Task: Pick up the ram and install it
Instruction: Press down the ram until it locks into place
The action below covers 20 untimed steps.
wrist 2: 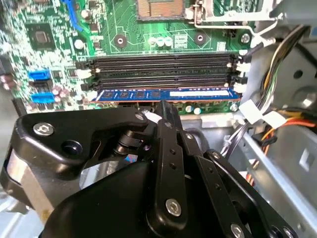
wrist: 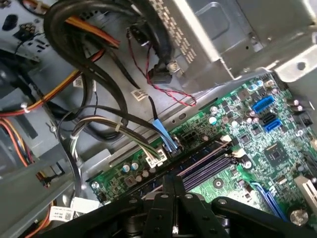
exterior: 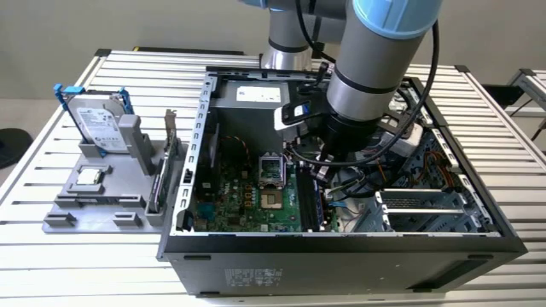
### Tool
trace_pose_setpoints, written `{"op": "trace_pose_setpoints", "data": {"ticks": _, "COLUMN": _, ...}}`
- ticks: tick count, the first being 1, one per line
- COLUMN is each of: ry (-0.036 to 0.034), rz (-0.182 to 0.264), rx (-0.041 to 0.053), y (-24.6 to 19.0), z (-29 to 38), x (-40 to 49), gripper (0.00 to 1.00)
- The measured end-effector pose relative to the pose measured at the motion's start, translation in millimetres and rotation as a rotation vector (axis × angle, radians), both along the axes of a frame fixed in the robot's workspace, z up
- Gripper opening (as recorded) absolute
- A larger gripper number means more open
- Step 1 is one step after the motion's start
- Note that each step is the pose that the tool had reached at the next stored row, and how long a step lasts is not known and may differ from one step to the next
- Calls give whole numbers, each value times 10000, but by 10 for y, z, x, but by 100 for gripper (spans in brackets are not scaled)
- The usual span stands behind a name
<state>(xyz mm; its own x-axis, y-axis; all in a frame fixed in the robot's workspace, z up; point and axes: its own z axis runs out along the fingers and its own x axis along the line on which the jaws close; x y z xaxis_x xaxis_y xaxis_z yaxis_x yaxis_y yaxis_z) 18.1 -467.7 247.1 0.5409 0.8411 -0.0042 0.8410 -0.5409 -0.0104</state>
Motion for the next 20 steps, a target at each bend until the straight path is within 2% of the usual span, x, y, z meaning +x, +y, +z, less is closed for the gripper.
{"op": "trace_pose_setpoints", "data": {"ticks": 20, "ry": -4, "rz": 3458, "rx": 364, "y": 0, "z": -57, "x": 0, "gripper": 0}}
